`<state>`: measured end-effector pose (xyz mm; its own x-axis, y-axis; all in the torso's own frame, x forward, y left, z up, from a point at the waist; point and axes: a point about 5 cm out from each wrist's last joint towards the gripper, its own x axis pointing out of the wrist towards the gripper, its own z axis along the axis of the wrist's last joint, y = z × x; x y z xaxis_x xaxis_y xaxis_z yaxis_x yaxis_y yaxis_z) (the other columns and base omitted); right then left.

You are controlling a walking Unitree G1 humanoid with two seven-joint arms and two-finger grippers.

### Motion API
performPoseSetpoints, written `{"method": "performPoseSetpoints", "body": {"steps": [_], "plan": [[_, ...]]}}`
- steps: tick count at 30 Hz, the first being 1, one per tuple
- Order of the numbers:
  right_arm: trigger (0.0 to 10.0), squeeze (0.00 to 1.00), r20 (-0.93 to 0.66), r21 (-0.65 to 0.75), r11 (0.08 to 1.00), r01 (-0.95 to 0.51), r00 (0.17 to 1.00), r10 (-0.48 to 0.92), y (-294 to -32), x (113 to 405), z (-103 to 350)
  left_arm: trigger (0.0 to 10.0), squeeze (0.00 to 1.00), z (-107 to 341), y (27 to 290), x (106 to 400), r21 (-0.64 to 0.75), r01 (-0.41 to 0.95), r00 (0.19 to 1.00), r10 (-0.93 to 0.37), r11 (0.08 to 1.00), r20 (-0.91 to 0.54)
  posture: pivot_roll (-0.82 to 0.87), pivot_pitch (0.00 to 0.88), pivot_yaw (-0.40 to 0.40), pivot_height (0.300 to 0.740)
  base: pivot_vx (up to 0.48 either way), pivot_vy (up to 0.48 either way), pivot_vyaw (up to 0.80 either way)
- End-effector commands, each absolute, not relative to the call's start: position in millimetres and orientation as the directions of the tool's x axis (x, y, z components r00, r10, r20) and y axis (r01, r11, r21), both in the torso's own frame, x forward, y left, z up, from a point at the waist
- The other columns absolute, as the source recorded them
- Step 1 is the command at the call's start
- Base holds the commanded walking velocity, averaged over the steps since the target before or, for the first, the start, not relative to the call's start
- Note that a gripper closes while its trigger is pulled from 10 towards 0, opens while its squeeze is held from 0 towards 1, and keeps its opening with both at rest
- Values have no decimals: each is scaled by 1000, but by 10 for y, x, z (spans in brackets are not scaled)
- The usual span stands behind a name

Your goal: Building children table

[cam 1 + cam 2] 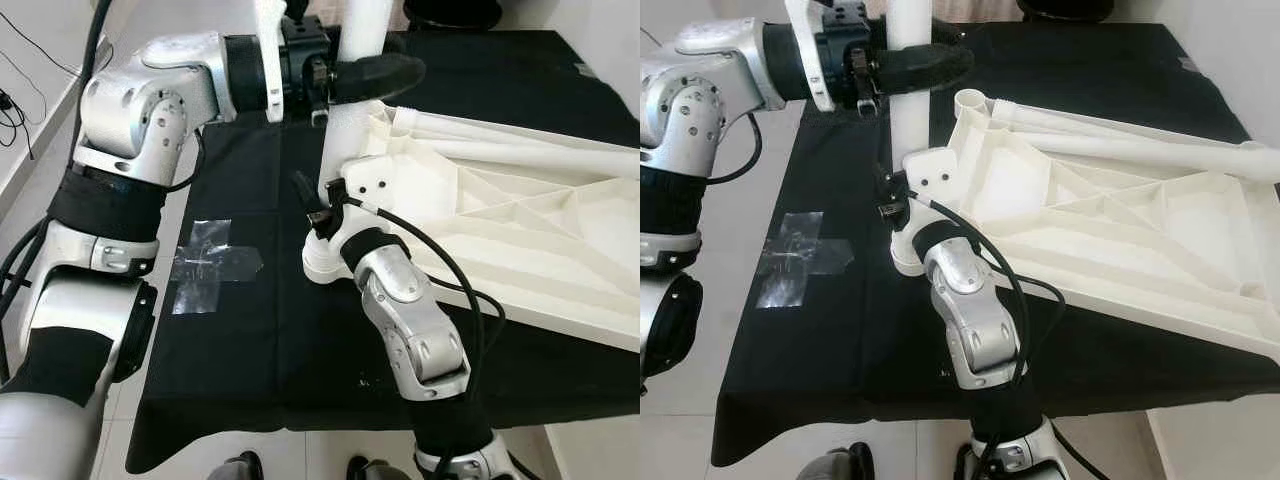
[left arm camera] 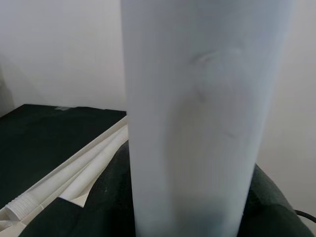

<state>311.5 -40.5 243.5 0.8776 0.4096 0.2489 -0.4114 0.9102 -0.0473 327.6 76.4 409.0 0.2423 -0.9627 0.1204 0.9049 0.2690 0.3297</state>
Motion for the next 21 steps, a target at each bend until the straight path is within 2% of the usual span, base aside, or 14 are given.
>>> {"method": "performPoseSetpoints", "body": {"steps": [1, 9, 10, 11, 12, 14, 15, 16, 17, 18, 19, 20, 21], "plan": [[10000, 0, 168, 10, 856, -517, 845, 508, -116, 3039, 2263, 0, 0, 4013, 886, 3388, 311, 885, 343, -937, 346, 66, 47, 227, -5, 740, 0, 0, 0], [10000, 0, 167, 2, 853, -523, 841, 515, -122, 3066, 2278, 0, 0, 4028, 901, 3387, 324, 881, 345, -937, 345, 61, 51, 229, -7, 740, 0, 0, 0], [10000, 275, 178, -33, 845, -533, 829, 530, -166, 3117, 2326, 0, 0, 4035, 903, 3387, 326, 880, 343, -937, 345, 64, 50, 229, -9, 740, 0, 0, 0], [10000, 275, 178, -33, 845, -533, 829, 530, -166, 3117, 2326, 0, 0, 4035, 903, 3387, 326, 880, 343, -937, 345, 64, 50, 229, -9, 740, 0, 0, 0], [10000, 1000, 190, -36, 831, -554, 813, 550, -197, 3155, 2370, 0, 0, 4039, 903, 3386, 326, 881, 342, -937, 344, 66, 49, 230, -8, 740, 0, 0, 0], [10000, 1000, 195, -32, 805, -592, 786, 586, -238, 3211, 2412, 0, 0, 4041, 903, 3383, 325, 881, 341, -938, 344, 68, 48, 230, -8, 740, 0, 0, 0], [10000, 1000, 208, -27, 742, -669, 723, 659, -294, 3282, 2493, 0, 0, 4045, 903, 3381, 328, 880, 340, -938, 343, 69, 50, 231, -8, 740, 0, 0, 0], [10000, 1000, 208, -27, 742, -669, 723, 659, -294, 3282, 2493, 0, 0, 4045, 903, 3381, 328, 880, 340, -938, 343, 69, 50, 231, -8, 740, 0, 0, 0], [10000, 1000, 206, -56, 689, -723, 667, 716, -324, 3318, 2553, 0, 0, 4044, 903, 3380, 330, 880, 339, -938, 342, 68, 50, 232, -7, 740, 0, 0, 0], [10000, 839, 194, -122, 636, -762, 610, 769, -369, 3362, 2612, 0, 0, 4042, 902, 3377, 330, 881, 336, -939, 339, 68, 50, 231, -7, 740, 0, 0, 0], [10000, 839, 180, -167, 599, -783, 574, 799, -405, 3391, 2653, 0, 0, 4040, 901, 3376, 330, 882, 334, -940, 336, 67, 51, 231, -7, 740, 0, 0, 0], [10000, 408, 162, -199, 575, -794, 552, 818, -438, 3428, 2678, 0, 0, 4037, 899, 3375, 329, 883, 331, -941, 334, 67, 51, 231, -6, 740, 0, 0, 0], [10000, 408, 162, -199, 575, -794, 552, 818, -438, 3428, 2678, 0, 0, 4037, 899, 3375, 329, 883, 331, -941, 334, 67, 51, 231, -6, 740, 0, 0, 0]]}}
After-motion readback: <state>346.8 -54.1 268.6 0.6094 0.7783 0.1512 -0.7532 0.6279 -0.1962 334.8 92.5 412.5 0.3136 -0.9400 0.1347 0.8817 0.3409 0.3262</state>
